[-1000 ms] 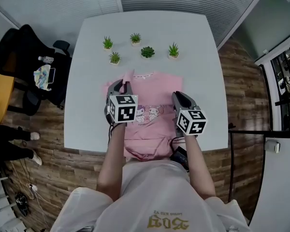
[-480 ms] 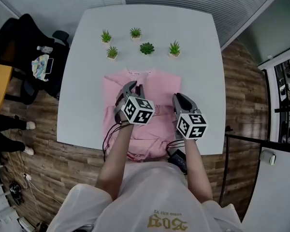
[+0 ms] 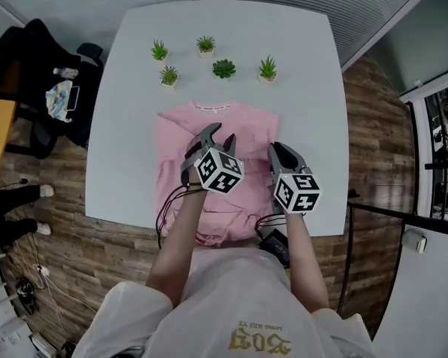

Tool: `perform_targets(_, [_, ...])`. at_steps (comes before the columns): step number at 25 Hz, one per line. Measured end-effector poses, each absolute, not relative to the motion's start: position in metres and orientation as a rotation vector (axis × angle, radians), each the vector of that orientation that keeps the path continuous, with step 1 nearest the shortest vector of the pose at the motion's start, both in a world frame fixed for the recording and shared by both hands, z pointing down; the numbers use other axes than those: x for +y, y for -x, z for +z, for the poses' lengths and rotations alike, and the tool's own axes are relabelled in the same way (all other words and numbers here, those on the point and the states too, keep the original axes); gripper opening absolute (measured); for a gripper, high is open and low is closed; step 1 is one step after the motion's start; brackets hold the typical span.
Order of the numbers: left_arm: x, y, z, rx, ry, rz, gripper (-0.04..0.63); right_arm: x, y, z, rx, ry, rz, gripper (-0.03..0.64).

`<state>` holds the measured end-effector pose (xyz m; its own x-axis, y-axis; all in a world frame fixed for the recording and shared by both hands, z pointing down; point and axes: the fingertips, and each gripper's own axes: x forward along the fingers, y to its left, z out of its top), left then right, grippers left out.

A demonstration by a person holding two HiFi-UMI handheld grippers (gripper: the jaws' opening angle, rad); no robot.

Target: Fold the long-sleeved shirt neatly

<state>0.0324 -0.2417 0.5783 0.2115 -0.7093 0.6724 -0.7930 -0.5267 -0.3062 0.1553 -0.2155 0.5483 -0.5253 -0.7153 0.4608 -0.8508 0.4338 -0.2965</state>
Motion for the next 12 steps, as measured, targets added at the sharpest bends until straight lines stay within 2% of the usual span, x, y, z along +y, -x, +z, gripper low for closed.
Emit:
perform_targets(6, [-0.239, -0.023, 0.580, -1.486, -2.327, 1.175, 0.196, -0.214, -0.155, 0.552, -2.422, -1.346, 0.735, 0.055])
perform_targets(12, [-0.229, -0.006, 0.572, -1.528, -2.273, 1.048, 0.296, -0.209, -0.159, 0.548, -2.462, -1.297, 0.718, 0.071])
